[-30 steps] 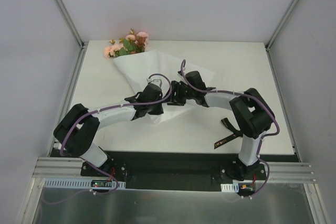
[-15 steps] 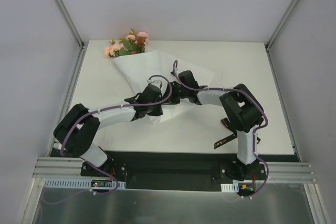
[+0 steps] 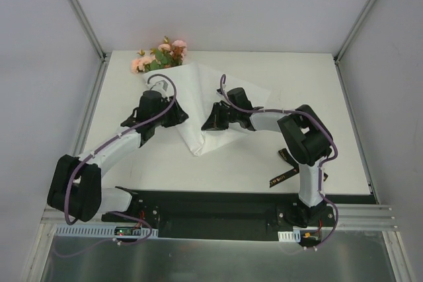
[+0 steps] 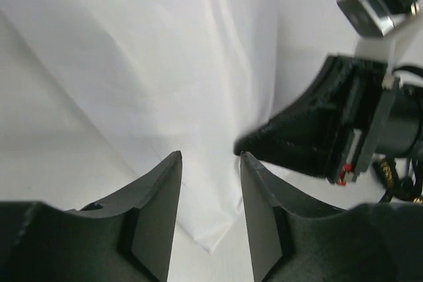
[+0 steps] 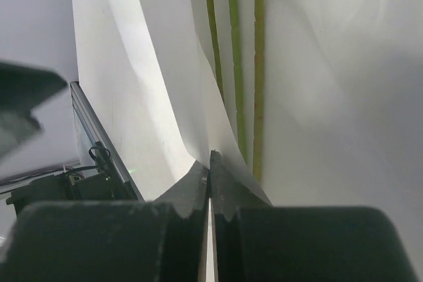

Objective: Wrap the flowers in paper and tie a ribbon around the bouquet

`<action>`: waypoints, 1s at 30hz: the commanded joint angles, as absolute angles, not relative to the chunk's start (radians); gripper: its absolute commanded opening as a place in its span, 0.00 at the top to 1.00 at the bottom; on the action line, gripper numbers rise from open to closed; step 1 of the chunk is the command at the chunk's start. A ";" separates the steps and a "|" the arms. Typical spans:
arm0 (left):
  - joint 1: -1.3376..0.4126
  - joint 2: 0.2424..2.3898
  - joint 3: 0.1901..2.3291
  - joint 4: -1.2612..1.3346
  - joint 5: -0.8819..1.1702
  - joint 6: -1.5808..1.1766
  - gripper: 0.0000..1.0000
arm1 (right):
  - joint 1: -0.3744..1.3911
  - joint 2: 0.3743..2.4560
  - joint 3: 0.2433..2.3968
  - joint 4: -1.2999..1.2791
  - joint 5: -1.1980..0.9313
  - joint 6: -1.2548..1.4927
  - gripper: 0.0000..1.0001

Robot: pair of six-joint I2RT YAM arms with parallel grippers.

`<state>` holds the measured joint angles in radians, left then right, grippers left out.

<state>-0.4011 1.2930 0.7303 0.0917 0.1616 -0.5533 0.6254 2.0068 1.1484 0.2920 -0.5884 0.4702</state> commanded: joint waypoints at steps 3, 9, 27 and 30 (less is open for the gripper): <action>-0.238 1.379 0.681 0.325 0.327 -0.686 0.68 | 0.621 1.982 1.155 0.316 -0.603 0.449 0.99; -0.183 1.534 0.666 0.527 0.418 -0.749 0.71 | 0.620 1.948 1.108 0.314 -0.578 0.439 0.99; -0.175 1.701 0.653 0.549 0.406 -0.726 0.75 | 0.643 1.732 1.141 -0.061 -0.363 0.171 0.60; -0.175 1.701 0.650 0.548 0.414 -0.721 0.75 | 0.712 1.655 1.173 -0.182 -0.230 0.111 0.48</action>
